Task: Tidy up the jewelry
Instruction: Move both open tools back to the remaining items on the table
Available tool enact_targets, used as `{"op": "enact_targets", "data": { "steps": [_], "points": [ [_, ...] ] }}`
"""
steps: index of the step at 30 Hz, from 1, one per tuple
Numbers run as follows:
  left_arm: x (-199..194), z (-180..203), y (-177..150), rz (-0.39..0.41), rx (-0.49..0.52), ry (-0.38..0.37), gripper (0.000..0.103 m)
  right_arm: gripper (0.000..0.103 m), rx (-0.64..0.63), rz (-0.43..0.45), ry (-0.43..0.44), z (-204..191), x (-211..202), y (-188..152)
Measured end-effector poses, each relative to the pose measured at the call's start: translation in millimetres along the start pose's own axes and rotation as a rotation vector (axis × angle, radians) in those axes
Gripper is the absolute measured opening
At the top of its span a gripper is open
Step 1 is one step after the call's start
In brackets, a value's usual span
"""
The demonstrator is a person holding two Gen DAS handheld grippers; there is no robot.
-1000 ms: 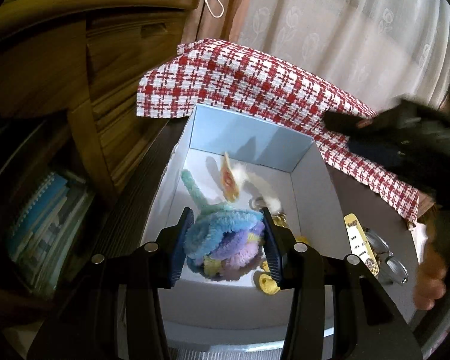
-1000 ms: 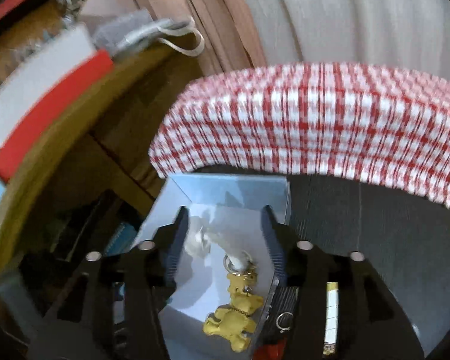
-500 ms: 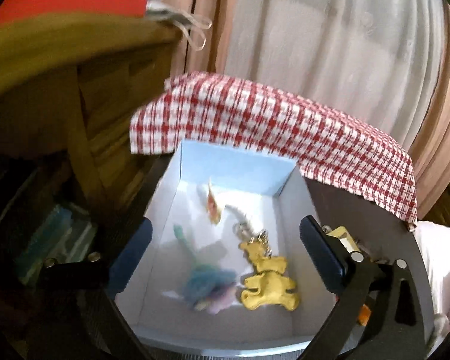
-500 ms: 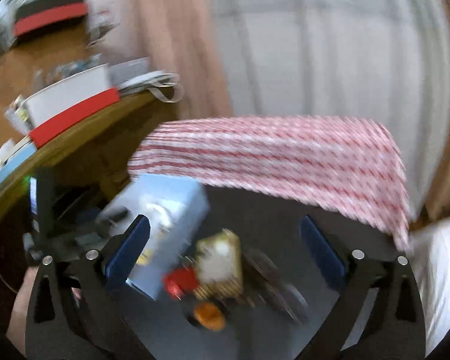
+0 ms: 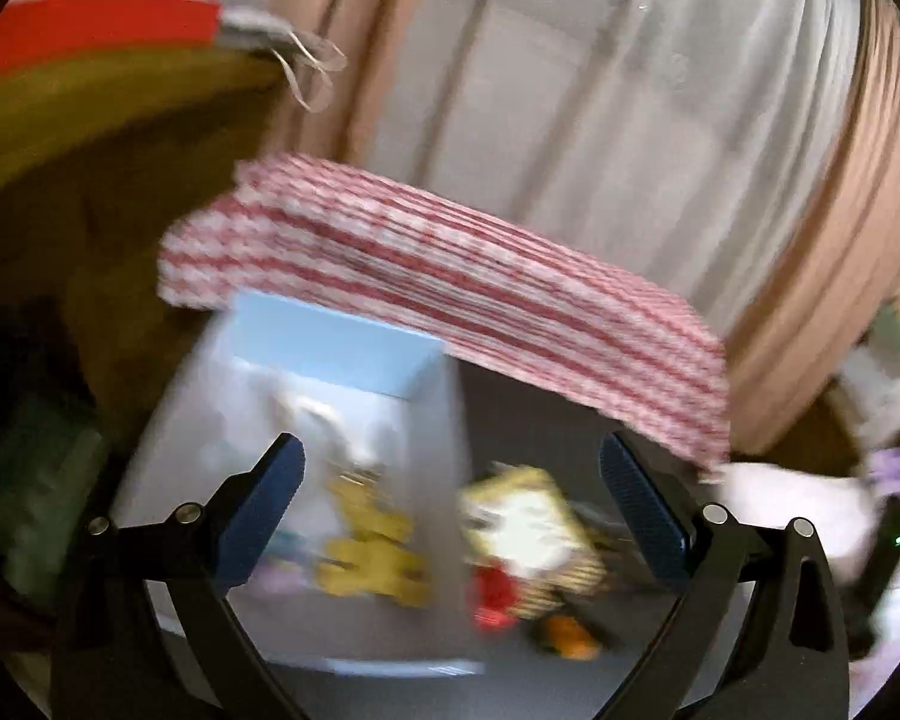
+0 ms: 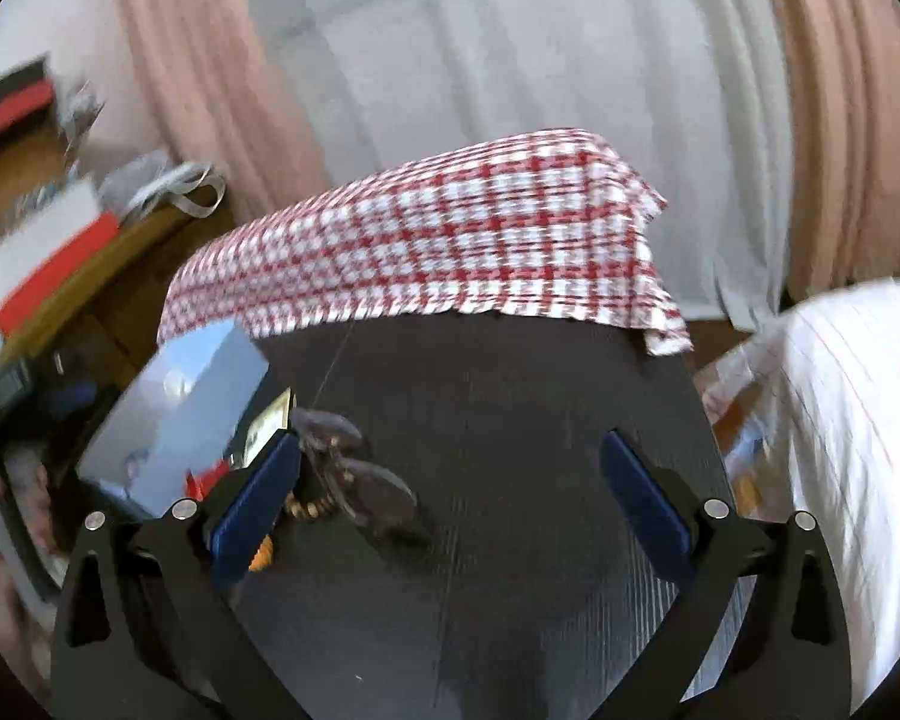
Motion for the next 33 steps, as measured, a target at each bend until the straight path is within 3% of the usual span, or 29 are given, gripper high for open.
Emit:
{"op": "enact_targets", "data": {
  "steps": [3, 8, 10, 15, 17, 19, 21, 24, 29, 33],
  "points": [
    [8, 16, -6, -0.053, -0.029, -0.072, 0.099, 0.095, -0.158, -0.021, -0.028, -24, 9, -6],
    [24, 41, -15, -0.109, 0.049, -0.011, 0.099, 0.074, -0.256, -0.08, -0.082, -48, 38, -13],
    [30, 45, -17, -0.132, 0.061, 0.009, 0.099, 0.062, -0.292, -0.101, -0.165, -54, 50, -14],
    [46, 63, -11, -0.16, 0.117, 0.2, 0.099, 0.051, -0.348, -0.137, -0.254, -58, 66, -18],
    [51, 69, -8, -0.162, 0.157, 0.255, 0.099, 0.049, -0.368, -0.138, -0.268, -60, 69, -18],
    [54, 74, -7, -0.16, 0.185, 0.298, 0.099, 0.041, -0.375, -0.129, -0.277, -62, 70, -18],
    [57, 76, -7, -0.169, 0.195, 0.327, 0.099, 0.037, -0.368, -0.126, -0.28, -62, 71, -16],
    [61, 80, -12, -0.206, 0.224, 0.347, 0.099, 0.017, -0.301, -0.158, -0.221, -52, 75, -12],
    [74, 99, -33, -0.277, 0.368, 0.452, 0.099, 0.016, -0.129, -0.165, -0.106, -29, 70, -4],
    [97, 117, -52, -0.302, 0.533, 0.603, 0.099, 0.014, -0.027, -0.165, -0.06, -13, 66, -1]
  ]
}}
Point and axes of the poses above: each gripper's, at about its wrist camera, not at the fingertips, and x roughly the way its jaws point, z to its right, y to its top, the point moved 3 cm from there along x, roughly the way its jaws point, and after that the axes turned 11 degrees about -z, right-handed, at the moved point
